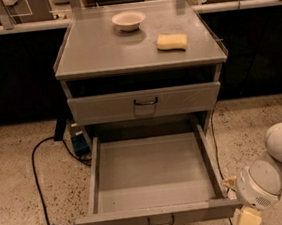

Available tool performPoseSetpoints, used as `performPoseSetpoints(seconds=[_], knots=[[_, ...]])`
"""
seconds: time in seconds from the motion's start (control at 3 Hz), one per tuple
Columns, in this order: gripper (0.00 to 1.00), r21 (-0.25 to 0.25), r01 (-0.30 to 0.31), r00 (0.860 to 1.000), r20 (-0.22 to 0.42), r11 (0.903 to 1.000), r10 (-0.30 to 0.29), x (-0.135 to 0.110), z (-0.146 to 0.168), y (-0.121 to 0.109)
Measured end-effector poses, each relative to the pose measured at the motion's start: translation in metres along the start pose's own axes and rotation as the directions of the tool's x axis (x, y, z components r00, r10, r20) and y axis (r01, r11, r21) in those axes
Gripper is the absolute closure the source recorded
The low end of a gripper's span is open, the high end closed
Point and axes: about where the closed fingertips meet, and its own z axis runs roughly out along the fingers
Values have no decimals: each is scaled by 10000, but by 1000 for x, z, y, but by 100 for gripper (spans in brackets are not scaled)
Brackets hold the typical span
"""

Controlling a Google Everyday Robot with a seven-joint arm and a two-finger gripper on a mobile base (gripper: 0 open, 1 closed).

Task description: Close middle drawer

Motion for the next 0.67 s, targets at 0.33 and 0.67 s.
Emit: performPoseSetpoints(seconds=[0.33, 0.67], knots=[[0, -490, 427, 9984, -363, 9979, -445, 7, 40, 4], [0, -813, 1080, 9928, -426, 9908, -1117, 5, 73, 17]])
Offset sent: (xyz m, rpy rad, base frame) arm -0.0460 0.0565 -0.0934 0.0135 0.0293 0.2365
